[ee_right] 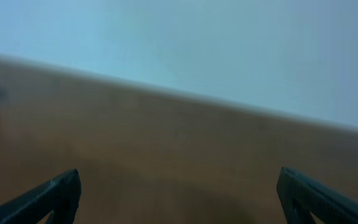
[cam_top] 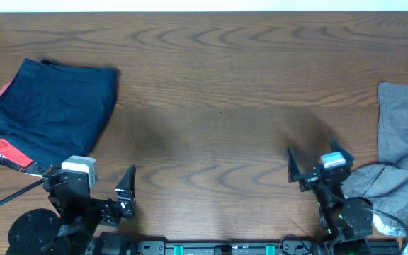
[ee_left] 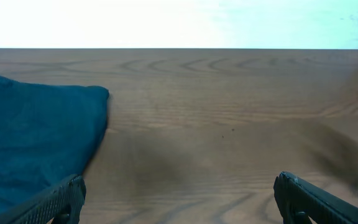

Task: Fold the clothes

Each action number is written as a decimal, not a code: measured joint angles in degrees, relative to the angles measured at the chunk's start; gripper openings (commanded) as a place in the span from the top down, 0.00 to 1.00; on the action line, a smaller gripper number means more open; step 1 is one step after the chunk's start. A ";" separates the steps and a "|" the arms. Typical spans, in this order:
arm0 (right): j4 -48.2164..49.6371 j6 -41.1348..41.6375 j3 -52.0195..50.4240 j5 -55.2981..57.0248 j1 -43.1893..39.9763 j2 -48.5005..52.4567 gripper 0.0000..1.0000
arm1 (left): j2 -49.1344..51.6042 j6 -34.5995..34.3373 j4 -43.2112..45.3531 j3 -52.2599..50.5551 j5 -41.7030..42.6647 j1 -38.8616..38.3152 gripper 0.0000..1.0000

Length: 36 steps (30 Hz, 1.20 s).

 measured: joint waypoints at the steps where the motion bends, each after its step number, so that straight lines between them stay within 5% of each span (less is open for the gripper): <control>1: -0.17 -0.28 -0.13 0.37 -0.50 0.15 0.01 | 0.00 0.00 0.04 0.00 0.00 0.02 0.02; 36: -0.09 -1.33 -0.13 0.83 -1.57 0.00 0.01 | 0.00 0.11 0.00 -0.02 -0.07 0.00 0.02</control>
